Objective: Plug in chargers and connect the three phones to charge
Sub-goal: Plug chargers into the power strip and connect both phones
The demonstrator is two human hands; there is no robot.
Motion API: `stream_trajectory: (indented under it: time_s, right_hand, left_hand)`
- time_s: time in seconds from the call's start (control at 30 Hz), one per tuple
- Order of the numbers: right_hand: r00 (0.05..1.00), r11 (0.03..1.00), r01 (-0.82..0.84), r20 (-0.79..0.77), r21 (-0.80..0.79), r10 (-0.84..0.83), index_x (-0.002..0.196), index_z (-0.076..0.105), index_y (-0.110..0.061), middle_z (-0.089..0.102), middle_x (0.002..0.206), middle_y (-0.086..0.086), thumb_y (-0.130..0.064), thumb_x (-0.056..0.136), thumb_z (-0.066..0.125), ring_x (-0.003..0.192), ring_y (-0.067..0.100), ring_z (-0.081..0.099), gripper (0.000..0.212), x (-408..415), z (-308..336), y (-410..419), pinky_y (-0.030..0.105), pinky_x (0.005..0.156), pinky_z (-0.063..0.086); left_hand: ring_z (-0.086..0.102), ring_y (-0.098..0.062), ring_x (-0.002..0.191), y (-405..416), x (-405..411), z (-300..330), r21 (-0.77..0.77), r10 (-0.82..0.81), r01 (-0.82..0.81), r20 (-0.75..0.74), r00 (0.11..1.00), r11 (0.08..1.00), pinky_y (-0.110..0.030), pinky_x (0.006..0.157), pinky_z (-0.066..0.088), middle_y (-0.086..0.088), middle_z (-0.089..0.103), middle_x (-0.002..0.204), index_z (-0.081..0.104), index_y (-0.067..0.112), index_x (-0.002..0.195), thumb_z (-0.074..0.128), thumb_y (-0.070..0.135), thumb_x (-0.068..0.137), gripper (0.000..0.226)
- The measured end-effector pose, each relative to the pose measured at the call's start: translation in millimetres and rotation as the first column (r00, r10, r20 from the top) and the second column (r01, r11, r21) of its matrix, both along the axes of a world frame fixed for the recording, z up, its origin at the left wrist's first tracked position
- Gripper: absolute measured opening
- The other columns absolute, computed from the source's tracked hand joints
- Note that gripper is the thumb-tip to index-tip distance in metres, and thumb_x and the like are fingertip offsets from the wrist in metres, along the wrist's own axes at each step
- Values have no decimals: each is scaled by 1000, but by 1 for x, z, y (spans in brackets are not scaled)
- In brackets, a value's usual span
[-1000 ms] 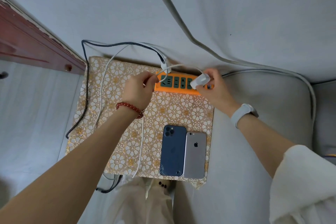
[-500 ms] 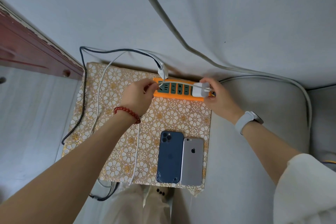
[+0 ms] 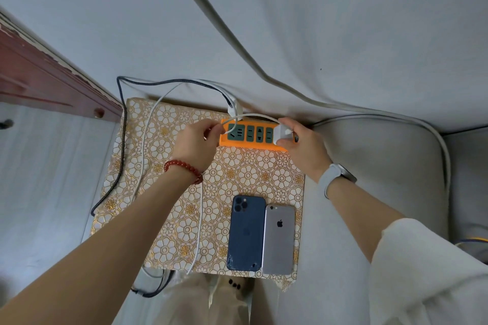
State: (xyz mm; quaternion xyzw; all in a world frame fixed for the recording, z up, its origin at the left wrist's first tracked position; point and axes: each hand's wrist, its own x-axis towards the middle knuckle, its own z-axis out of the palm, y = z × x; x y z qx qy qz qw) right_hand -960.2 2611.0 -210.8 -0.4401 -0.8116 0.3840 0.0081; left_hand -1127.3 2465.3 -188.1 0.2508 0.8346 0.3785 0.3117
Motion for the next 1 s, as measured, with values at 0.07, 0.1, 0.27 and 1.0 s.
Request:
stream_trajectory:
  time_s: [0.07,0.1,0.27,1.0]
  right_hand:
    - [999,1000,-19,46,16,18,125,49,-32,65,114,5,-23,83,61,101,25,59,44,-1,3,-1,40,85,52]
    - [997,999,-28,70,33,26,125,48,-33,66,113,5,-25,83,60,101,26,59,44,-2,5,-1,41,85,51]
    - [990,994,-42,142,96,28,125,47,-32,67,109,5,-28,84,59,101,29,60,43,-5,9,-6,46,93,45]
    - [990,732,143,105,-667,-98,134,36,-13,40,140,4,-2,89,40,127,19,41,47,78,20,-286,36,108,34]
  left_hand:
    - [53,-16,50,1,0,0,-8,6,-6,15,1000,1000,-28,52,48,6,54,59,64,16,84,47,21,91,20]
    - [53,-16,50,0,-1,1,-10,10,-9,33,999,1000,-28,51,48,5,54,59,64,15,84,46,21,91,20]
    - [56,-14,51,-12,-4,8,-29,-19,26,229,973,999,-22,52,54,0,58,63,62,14,83,49,20,90,16]
    - [65,-32,85,-176,78,-8,-259,27,211,689,724,943,-45,84,54,-14,64,83,61,9,78,57,11,85,9]
